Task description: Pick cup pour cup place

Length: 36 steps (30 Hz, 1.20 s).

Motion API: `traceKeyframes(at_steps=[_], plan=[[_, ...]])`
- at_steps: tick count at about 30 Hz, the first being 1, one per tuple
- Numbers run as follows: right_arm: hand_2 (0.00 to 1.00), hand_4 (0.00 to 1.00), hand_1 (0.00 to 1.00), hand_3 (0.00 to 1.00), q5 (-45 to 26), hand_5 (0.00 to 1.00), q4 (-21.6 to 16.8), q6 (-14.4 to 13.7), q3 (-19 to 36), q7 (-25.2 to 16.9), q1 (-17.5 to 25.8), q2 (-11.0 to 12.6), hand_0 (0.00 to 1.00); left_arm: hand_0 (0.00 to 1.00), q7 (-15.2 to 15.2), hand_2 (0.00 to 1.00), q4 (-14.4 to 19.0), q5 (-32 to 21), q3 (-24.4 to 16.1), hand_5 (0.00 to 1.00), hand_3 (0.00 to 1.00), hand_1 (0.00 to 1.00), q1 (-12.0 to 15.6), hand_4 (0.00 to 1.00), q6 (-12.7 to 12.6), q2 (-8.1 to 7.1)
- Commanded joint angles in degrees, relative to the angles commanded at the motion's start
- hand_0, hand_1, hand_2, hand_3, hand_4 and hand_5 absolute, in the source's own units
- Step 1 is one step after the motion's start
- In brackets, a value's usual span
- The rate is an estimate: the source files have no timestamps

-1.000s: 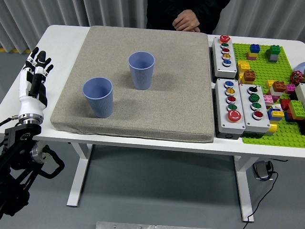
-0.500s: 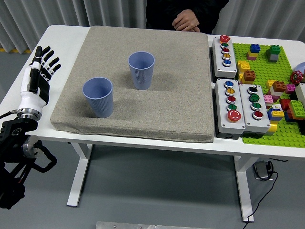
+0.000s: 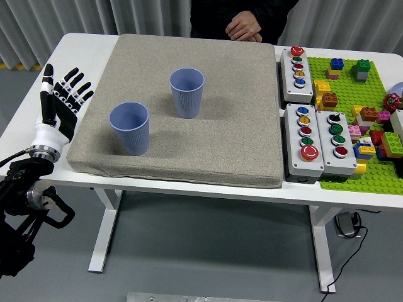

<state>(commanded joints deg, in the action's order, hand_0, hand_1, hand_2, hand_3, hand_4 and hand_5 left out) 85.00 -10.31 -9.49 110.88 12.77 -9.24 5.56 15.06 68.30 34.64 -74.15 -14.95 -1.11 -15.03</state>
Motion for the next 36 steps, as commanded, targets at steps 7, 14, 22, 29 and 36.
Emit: traceKeyframes(at_steps=[7, 14, 22, 29, 36], plan=[[0.591, 0.002, 0.617, 0.588, -0.07, 0.244, -0.01, -0.02, -0.09, 0.07, 0.2, -0.09, 0.695, 0.78, -0.09, 0.88, 0.05, 0.51, -0.2, 0.998, 0.807, 0.812, 0.2, 0.86, -0.16, -0.04], [0.591, 0.002, 0.617, 0.588, -0.46, 0.243, 0.0, -0.11, -0.41, -0.04, 0.31, -0.1, 0.695, 0.78, -0.21, 0.879, 0.06, 0.87, -0.2, 0.998, 0.807, 0.812, 0.35, 0.862, -0.32, 0.14], [0.589, 0.002, 0.617, 0.587, -0.1, 0.242, 0.0, -0.01, -0.17, 0.12, 0.33, -0.14, 0.695, 0.778, -0.25, 0.877, 0.07, 1.05, 0.23, 0.998, 0.805, 0.81, 0.21, 0.858, -0.55, 0.11], [0.589, 0.002, 0.617, 0.587, -0.78, 0.243, 0.0, -0.06, -0.54, -0.08, 0.11, 0.04, 0.695, 0.778, -0.32, 0.874, 0.19, 1.2, 0.09, 0.998, 0.805, 0.809, -0.12, 0.859, -0.69, 0.15], [0.589, 0.002, 0.617, 0.588, -0.25, 0.245, 0.0, -0.01, -0.19, -0.17, -0.02, 0.15, 0.695, 0.777, -0.41, 0.874, 0.32, 1.11, -0.17, 0.998, 0.804, 0.809, -0.62, 0.855, -0.71, 0.01]])
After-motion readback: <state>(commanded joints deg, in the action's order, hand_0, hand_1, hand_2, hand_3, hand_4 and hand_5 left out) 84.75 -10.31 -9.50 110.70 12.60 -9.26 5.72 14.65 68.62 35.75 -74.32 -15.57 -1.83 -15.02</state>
